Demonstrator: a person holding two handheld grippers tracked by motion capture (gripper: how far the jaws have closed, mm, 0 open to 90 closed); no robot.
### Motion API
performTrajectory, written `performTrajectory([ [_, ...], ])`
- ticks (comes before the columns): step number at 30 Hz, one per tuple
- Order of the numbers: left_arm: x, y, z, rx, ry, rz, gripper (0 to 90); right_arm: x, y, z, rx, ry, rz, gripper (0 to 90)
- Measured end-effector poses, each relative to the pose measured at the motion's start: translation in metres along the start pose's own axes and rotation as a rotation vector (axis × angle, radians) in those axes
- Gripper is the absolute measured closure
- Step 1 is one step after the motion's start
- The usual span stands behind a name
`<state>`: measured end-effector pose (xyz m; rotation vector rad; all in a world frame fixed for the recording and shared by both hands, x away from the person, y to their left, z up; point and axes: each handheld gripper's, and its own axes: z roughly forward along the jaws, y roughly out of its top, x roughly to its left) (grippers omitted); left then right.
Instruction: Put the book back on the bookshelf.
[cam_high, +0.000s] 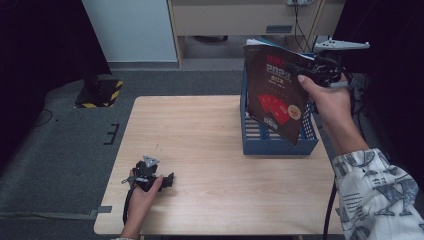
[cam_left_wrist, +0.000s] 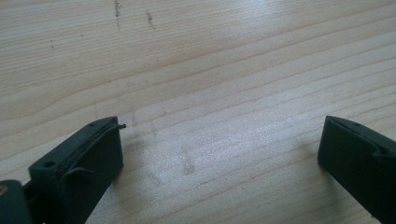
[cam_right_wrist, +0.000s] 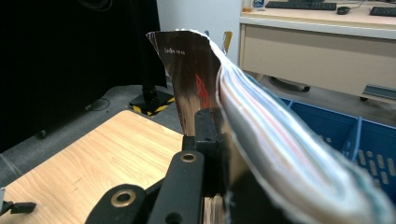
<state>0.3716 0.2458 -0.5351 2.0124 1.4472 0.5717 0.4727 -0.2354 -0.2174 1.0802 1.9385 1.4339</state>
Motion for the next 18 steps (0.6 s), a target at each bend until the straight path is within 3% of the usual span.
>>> performTrajectory([
  [18, 0.000, 0.000, 0.000, -0.004, 0.000, 0.000, 0.0, -0.019, -0.007, -0.012, 0.006, -0.047, 0.014, 87.0],
])
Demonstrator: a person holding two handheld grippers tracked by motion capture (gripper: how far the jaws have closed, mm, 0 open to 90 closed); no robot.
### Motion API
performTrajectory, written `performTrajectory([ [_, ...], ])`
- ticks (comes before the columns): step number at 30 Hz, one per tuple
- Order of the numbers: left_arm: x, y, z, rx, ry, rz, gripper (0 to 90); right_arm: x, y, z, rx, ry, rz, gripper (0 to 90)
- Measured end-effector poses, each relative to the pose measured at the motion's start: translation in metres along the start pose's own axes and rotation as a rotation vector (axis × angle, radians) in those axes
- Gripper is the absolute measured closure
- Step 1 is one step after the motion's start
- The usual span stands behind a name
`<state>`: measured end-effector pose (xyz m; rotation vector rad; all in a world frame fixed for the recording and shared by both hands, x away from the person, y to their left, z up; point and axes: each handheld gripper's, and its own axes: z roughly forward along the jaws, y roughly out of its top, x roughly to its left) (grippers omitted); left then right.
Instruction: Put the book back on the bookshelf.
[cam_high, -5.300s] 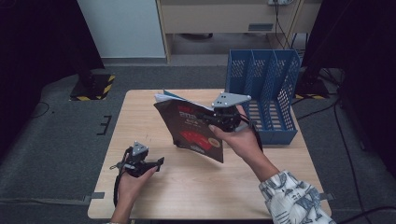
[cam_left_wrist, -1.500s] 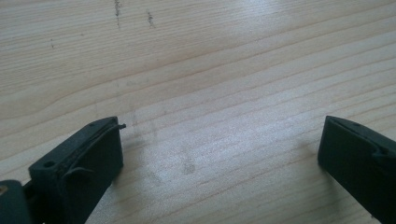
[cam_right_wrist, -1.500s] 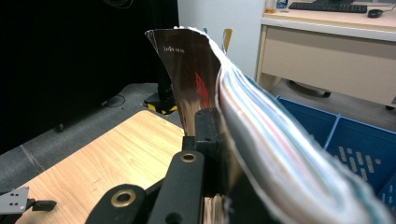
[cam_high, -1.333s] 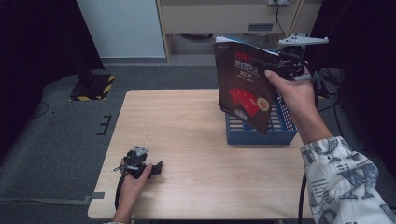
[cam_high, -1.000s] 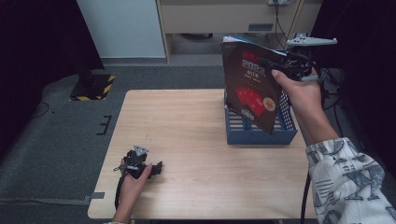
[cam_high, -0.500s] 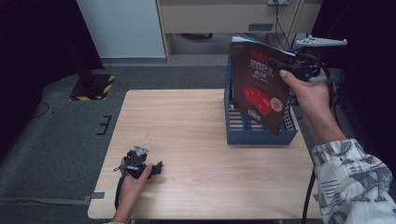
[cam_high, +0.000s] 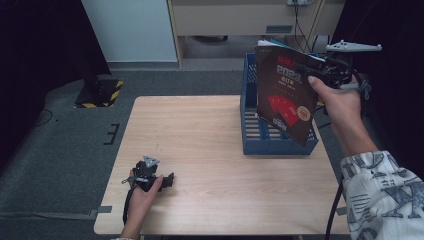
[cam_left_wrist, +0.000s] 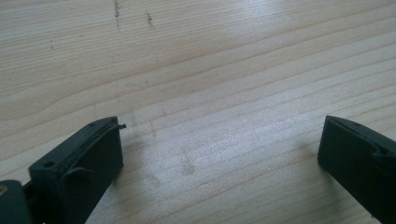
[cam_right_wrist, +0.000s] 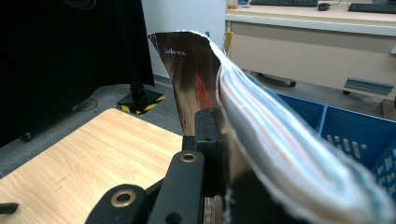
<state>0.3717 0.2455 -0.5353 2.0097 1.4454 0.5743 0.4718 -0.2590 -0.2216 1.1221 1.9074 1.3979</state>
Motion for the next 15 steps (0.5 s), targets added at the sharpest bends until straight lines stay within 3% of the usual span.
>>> performTrajectory([
  [15, 0.000, 0.000, 0.000, -0.004, -0.001, 0.002, 0.0, -0.015, -0.003, -0.011, -0.006, -0.043, 0.013, 87.0],
])
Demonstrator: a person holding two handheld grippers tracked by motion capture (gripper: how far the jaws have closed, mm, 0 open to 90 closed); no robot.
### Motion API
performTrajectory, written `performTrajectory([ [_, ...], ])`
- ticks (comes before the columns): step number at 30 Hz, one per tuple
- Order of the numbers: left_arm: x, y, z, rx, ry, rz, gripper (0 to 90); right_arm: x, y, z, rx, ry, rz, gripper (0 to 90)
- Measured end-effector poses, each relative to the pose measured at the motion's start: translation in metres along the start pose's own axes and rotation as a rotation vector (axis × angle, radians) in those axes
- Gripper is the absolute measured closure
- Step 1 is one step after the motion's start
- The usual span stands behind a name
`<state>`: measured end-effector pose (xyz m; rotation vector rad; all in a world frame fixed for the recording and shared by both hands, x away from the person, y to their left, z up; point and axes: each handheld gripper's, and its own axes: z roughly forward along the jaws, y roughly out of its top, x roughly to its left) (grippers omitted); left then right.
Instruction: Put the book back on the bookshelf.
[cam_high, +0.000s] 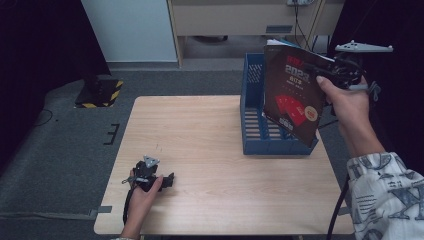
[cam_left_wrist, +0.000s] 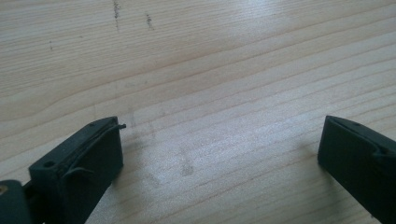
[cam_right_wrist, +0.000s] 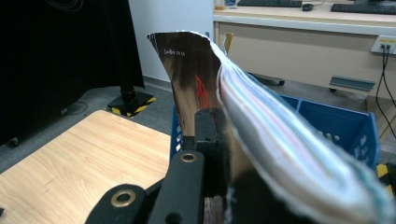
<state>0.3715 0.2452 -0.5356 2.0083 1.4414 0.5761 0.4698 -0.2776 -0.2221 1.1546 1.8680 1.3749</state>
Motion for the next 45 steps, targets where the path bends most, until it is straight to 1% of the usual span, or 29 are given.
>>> performTrajectory([
  [10, 0.000, 0.000, 0.000, -0.001, -0.001, 0.000, 0.0, -0.010, -0.001, -0.008, 0.007, -0.040, 0.000, 87.0],
  [17, 0.000, 0.000, 0.000, -0.003, -0.001, -0.001, 0.0, -0.015, -0.003, -0.013, 0.008, -0.052, 0.003, 87.0],
  [22, 0.000, 0.000, 0.000, -0.003, -0.001, -0.001, 0.0, -0.021, -0.005, -0.017, 0.011, -0.079, 0.007, 87.0],
  [30, -0.001, 0.000, 0.000, -0.003, -0.001, 0.000, 0.0, -0.025, -0.004, -0.018, 0.018, -0.123, 0.011, 87.0],
  [35, -0.001, 0.000, 0.000, -0.006, -0.001, 0.001, 0.0, -0.030, -0.005, -0.020, 0.027, -0.145, 0.017, 87.0],
  [45, -0.001, 0.000, 0.000, -0.006, -0.002, 0.001, 0.0, -0.039, -0.009, -0.027, 0.026, -0.180, 0.026, 87.0],
])
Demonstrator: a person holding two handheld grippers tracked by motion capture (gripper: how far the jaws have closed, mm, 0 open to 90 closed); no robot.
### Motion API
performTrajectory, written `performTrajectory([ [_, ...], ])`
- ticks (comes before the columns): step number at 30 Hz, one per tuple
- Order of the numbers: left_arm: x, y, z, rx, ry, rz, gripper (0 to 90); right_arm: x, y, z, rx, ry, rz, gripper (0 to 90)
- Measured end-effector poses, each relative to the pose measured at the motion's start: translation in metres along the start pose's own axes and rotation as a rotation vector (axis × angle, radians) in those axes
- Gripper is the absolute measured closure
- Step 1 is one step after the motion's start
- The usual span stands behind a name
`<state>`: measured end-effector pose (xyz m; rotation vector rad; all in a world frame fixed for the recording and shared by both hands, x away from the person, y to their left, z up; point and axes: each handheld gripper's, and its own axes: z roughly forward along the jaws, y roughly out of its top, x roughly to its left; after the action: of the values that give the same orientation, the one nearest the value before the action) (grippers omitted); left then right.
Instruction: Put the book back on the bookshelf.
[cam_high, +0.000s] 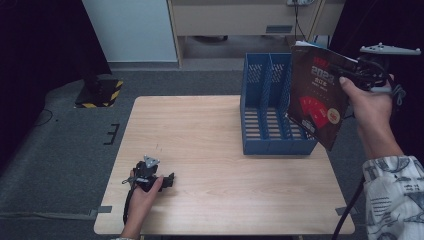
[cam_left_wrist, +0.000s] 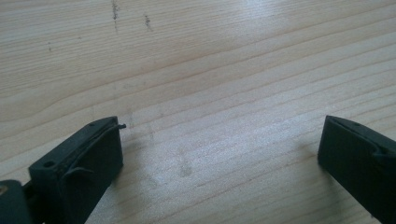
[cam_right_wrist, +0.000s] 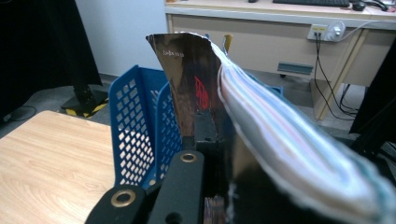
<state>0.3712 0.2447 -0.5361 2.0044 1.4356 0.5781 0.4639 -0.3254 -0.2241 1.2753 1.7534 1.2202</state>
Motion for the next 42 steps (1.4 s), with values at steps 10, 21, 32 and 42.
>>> performTrajectory([
  [10, 0.000, 0.000, 0.000, 0.000, 0.000, 0.001, 0.0, -0.008, -0.004, 0.001, 0.007, -0.046, 0.015, 87.0],
  [21, 0.000, -0.001, 0.000, -0.009, -0.002, 0.003, 0.0, -0.015, -0.005, 0.017, -0.001, -0.119, 0.066, 87.0],
  [32, 0.000, -0.001, 0.000, -0.012, -0.001, 0.002, 0.0, -0.019, -0.005, 0.036, 0.001, -0.153, 0.093, 87.0],
  [42, 0.000, -0.001, 0.000, -0.011, -0.002, 0.004, 0.0, -0.020, -0.005, 0.048, 0.012, -0.171, 0.100, 86.9],
])
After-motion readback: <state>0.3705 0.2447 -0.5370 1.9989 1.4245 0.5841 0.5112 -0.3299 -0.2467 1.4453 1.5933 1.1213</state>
